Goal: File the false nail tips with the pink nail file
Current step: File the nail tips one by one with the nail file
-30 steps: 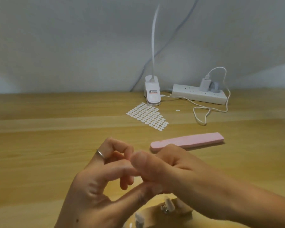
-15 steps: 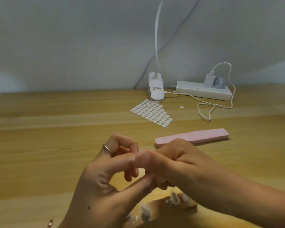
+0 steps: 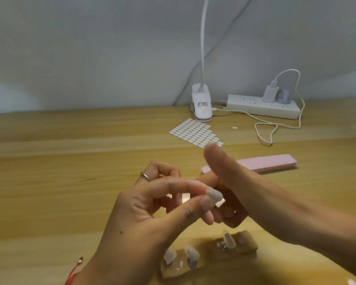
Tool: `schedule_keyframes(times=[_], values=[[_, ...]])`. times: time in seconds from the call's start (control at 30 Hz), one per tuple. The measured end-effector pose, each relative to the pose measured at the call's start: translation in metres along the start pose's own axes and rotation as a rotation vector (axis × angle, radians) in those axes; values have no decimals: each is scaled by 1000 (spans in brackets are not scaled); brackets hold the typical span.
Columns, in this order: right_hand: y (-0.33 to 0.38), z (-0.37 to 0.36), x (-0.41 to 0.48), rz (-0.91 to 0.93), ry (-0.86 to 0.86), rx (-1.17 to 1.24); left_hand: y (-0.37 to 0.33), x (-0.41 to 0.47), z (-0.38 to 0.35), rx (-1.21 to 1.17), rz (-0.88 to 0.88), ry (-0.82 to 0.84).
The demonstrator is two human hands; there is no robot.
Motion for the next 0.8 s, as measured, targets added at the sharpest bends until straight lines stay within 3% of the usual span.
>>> schedule_keyframes(times=[0.23,0.4,0.8], values=[[4,-11,3,8,104,107,8,-1,-2,-43,89,20],[-2,-7,4,-42,90,68,4,2,-1,-81,41,9],[-5,-21,6,-132,146,364,3,1,2,-47,9,15]])
Point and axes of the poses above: each hand's wrist, its own x-axis towards the middle knuckle, its own z-axis out of the back of the hand, y = z × x, the point moved 7 cm from there along x, towards the middle knuckle, and after that the axes turned 9 degrees about x, right-handed, at the moved point
